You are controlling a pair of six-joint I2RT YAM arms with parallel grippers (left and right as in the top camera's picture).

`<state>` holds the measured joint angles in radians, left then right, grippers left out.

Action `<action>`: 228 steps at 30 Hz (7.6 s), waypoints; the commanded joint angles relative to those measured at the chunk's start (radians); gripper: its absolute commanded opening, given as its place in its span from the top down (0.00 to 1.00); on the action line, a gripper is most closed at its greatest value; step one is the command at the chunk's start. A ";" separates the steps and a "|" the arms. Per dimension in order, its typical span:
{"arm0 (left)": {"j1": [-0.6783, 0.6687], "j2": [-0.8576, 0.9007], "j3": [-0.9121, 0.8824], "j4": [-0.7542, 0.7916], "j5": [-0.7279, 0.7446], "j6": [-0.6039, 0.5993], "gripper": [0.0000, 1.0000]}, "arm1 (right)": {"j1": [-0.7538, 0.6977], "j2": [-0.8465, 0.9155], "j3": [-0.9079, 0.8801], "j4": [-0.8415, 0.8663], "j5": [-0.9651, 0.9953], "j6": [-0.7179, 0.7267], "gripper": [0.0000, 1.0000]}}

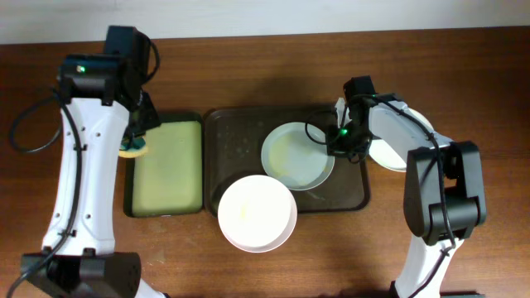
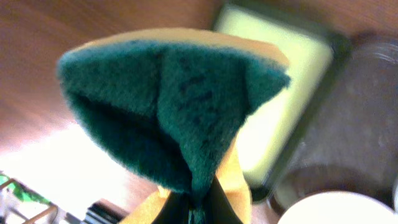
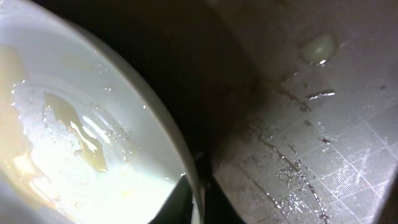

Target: Clean dirty plates on tray and stack at the side

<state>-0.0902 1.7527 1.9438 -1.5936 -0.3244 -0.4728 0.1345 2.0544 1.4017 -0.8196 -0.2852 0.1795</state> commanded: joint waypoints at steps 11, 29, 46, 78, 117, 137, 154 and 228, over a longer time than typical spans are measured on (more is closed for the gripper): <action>0.083 -0.511 -0.348 0.247 0.072 0.062 1.00 | 0.073 0.013 0.581 -0.233 0.183 0.047 0.96; 0.085 -0.517 -0.349 0.220 -0.148 -0.021 1.00 | 0.930 0.097 0.580 0.439 1.266 -0.509 0.96; 0.085 -0.517 -0.349 0.213 -0.095 -0.021 1.00 | 0.347 0.053 0.580 -0.068 -0.156 0.018 0.96; 0.085 -0.516 -0.412 0.232 -0.064 -0.019 1.00 | -0.109 -0.020 0.392 -0.880 -0.140 -0.194 0.88; 0.084 -0.515 -0.412 0.228 -0.030 -0.001 1.00 | 0.516 -0.367 -0.388 0.047 0.055 0.663 0.96; 0.077 -0.375 -0.412 0.371 0.477 0.314 1.00 | -0.025 -0.264 -0.122 -0.025 -0.074 0.057 0.25; -0.555 0.218 -0.412 0.916 0.340 0.238 1.00 | 0.031 -0.262 -0.350 0.199 -0.017 0.136 0.66; -0.428 0.332 -0.557 1.040 0.544 0.237 1.00 | 0.029 -0.227 -0.360 0.259 -0.044 0.196 0.96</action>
<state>-0.5247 2.0079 1.3884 -0.5591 0.2195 -0.2359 0.1581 1.8187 1.0355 -0.5625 -0.3191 0.3676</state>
